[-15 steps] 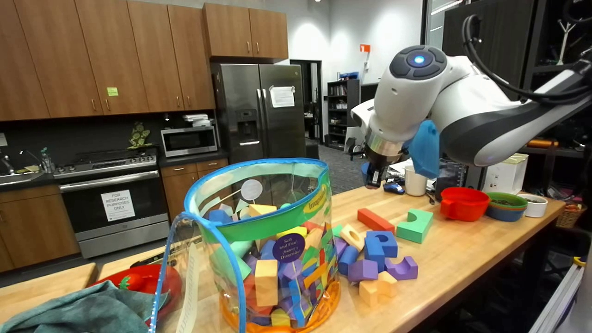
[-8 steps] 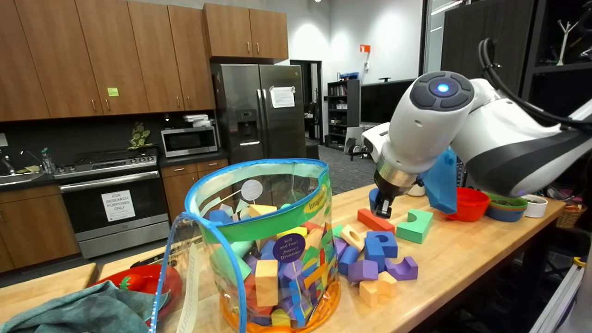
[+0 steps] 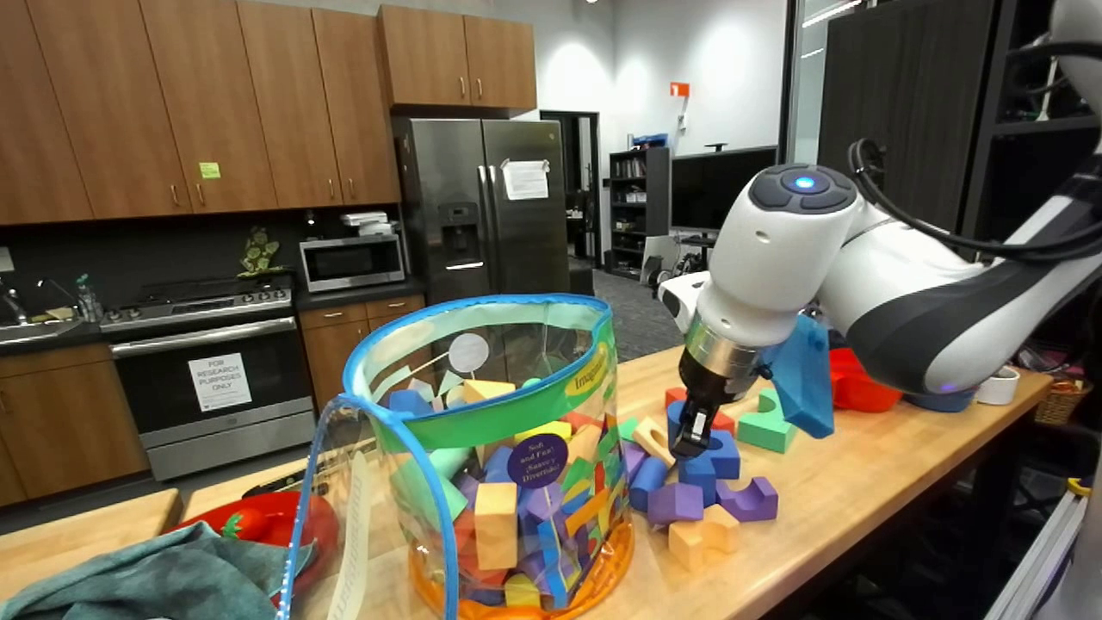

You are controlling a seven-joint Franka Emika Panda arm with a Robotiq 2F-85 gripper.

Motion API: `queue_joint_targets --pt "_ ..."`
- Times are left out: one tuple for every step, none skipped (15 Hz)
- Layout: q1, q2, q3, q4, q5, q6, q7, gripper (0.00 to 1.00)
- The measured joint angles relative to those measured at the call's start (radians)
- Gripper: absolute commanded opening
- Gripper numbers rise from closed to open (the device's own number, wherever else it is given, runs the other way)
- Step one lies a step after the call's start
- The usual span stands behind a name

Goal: Remove one blue block from the toy bag

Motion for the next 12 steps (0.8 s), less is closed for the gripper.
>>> queue_joint_targets --pt "-0.026 0.024 -0.001 0.011 -0.023 0.028 -0.007 0.16" --pt "-0.053 0.051 -0.001 0.027 -0.056 0.052 -0.008 0.16" --pt "-0.080 0.079 0.000 0.046 -0.098 0.070 -0.008 0.16" --pt "-0.105 0.107 0.001 0.068 -0.142 0.084 -0.008 0.16" --pt "-0.128 0.134 0.002 0.092 -0.181 0.096 -0.008 0.16" --pt "-0.146 0.160 0.003 0.116 -0.218 0.103 -0.007 0.16" --pt "-0.159 0.186 0.004 0.140 -0.250 0.107 -0.006 0.16" --pt "-0.168 0.212 0.004 0.161 -0.279 0.109 -0.003 0.16" --pt "-0.175 0.235 0.005 0.179 -0.305 0.110 0.000 0.16" --pt "-0.178 0.257 0.005 0.195 -0.328 0.110 0.005 0.16" --pt "-0.180 0.277 0.005 0.207 -0.350 0.111 0.012 0.16" --pt "-0.180 0.295 0.005 0.218 -0.371 0.111 0.024 0.16"
